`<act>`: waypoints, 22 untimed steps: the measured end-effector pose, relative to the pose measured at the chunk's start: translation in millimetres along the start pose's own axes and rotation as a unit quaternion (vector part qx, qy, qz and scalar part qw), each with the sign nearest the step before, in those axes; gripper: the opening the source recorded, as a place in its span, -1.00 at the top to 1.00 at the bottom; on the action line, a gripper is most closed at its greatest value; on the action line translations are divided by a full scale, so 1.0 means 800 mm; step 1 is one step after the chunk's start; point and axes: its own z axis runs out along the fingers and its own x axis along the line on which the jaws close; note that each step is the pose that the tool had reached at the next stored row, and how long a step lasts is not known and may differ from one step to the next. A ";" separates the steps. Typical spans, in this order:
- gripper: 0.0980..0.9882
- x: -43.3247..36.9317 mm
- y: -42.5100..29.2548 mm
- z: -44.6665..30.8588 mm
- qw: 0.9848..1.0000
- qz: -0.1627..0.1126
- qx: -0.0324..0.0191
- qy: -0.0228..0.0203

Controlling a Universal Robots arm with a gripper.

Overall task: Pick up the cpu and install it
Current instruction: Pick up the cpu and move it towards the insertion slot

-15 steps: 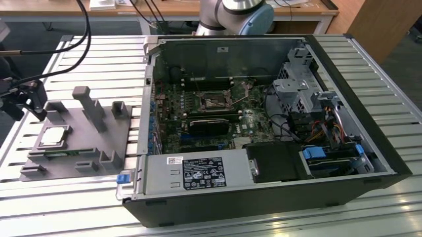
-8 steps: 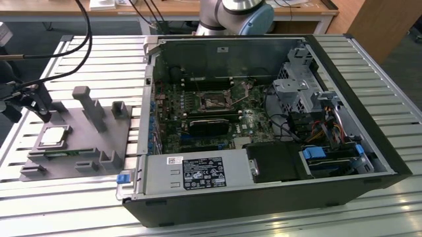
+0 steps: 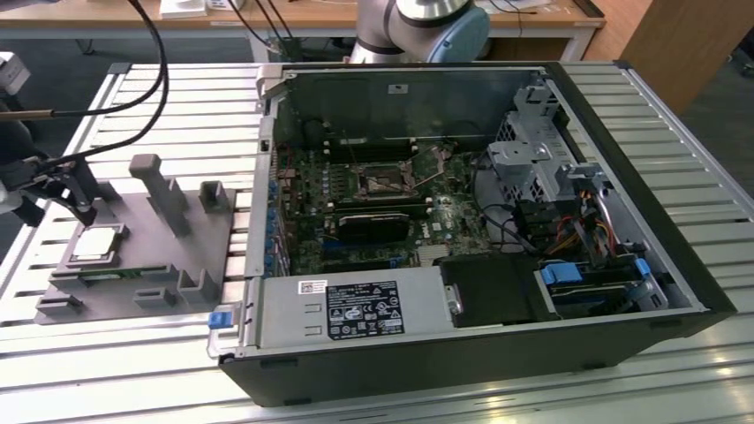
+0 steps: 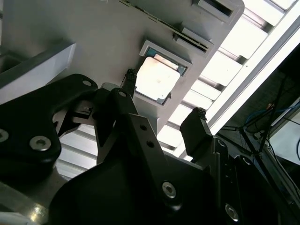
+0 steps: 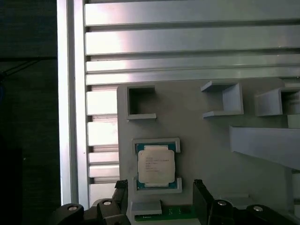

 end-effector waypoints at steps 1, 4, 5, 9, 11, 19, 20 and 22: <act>-0.26 0.000 -0.0001 0.0015 1.000 0.000 0.000 0.000; -0.26 0.000 -0.0004 0.0059 1.000 -0.001 0.000 0.001; -0.26 0.000 -0.0005 0.0074 1.000 -0.002 0.000 0.001; -0.26 0.000 -0.0011 0.0133 1.000 -0.008 0.000 0.002; -0.26 0.000 -0.0014 0.0161 1.000 -0.012 0.000 0.003; -0.26 0.000 -0.0025 0.0326 1.000 -0.015 0.000 0.009; -0.26 0.000 -0.0027 0.0348 1.000 -0.015 0.000 0.010; -0.26 -0.002 -0.0028 0.0393 1.000 -0.015 0.000 0.012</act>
